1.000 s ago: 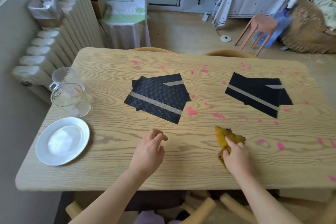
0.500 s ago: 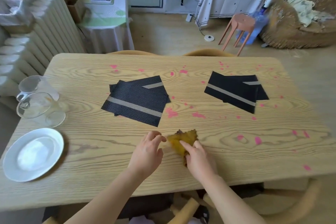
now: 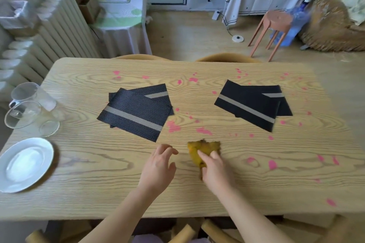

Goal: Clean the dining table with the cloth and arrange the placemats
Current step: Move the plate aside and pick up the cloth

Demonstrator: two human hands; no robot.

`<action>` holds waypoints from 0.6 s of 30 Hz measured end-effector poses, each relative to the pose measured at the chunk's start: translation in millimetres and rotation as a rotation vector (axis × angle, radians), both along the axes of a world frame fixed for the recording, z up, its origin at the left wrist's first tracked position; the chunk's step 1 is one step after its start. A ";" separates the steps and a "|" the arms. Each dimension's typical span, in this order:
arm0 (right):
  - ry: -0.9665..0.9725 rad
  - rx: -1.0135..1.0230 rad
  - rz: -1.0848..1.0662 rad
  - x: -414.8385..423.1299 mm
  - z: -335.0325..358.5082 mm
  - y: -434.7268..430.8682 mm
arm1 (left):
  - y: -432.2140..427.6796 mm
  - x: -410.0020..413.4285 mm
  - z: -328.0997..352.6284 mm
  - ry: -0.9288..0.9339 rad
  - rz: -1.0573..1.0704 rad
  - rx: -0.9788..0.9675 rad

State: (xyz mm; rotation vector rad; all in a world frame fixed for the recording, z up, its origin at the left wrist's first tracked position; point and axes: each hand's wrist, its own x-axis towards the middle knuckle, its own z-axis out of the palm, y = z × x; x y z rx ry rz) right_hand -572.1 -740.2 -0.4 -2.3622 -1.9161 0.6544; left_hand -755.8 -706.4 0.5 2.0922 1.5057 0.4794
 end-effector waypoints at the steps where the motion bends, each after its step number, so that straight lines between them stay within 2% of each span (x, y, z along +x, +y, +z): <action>1: 0.016 -0.004 0.067 -8.3 -0.9 2.9 | 0.4 0.7 -0.3 -0.005 0.028 -0.012; 3: 0.029 -0.019 0.104 -15.3 0.3 7.6 | 0.4 -1.6 -1.1 -0.015 0.080 -0.037; 6: 0.005 -0.052 0.044 2.4 2.7 19.3 | 3.1 -14.2 0.2 -0.009 0.166 -0.068; 8: -0.038 -0.088 -0.002 20.8 10.7 26.8 | 5.1 -24.4 0.5 -0.012 0.217 -0.079; 11: -0.132 -0.142 0.056 27.2 26.6 41.0 | 7.3 -39.4 0.5 -0.028 0.285 -0.090; 15: -0.123 -0.071 0.141 -25.3 44.6 68.8 | 9.0 -73.2 3.6 -0.061 0.403 -0.078; 18: -0.030 -0.001 0.231 -81.5 49.0 83.7 | 10.3 -103.1 6.1 -0.061 0.486 -0.065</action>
